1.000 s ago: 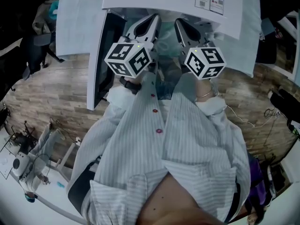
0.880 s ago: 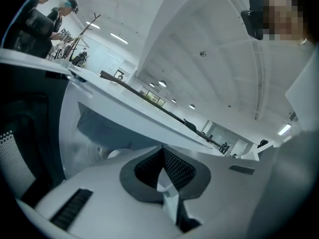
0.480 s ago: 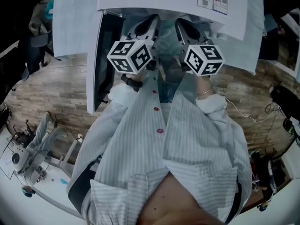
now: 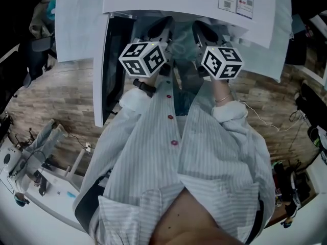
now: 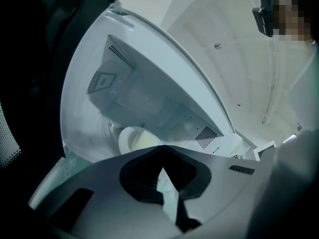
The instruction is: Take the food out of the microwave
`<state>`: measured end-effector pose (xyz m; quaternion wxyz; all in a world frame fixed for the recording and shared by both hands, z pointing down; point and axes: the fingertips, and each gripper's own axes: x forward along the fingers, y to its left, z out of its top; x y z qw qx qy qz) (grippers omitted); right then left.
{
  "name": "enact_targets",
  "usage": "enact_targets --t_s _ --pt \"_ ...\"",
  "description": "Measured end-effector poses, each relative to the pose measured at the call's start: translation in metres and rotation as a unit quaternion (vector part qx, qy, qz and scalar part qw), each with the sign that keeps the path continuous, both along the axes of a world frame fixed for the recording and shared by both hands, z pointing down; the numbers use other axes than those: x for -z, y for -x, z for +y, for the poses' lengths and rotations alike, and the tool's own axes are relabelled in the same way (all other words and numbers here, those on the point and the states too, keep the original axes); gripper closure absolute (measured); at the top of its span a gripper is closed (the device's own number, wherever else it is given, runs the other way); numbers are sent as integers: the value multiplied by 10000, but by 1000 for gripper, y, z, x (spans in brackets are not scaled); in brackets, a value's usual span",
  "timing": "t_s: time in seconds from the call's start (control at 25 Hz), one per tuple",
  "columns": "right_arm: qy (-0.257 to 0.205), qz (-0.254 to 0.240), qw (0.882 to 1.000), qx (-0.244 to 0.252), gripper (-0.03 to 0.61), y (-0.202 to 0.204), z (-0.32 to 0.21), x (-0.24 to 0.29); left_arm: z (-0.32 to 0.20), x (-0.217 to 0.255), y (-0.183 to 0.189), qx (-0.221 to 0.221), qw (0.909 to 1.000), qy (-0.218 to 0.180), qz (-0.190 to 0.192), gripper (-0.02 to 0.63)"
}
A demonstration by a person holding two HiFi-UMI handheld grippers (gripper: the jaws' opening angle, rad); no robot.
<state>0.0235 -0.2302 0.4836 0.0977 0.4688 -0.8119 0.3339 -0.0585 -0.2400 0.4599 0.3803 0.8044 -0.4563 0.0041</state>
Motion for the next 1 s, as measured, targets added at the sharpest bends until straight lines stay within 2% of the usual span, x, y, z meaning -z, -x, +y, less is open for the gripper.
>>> enact_targets --t_s 0.72,1.0 --pt "592 -153 9981 -91 543 2 1 -40 5 -52 13 234 9977 632 56 604" --pt "715 -347 9966 -195 541 3 -1 -45 1 -59 17 438 9943 873 426 588"
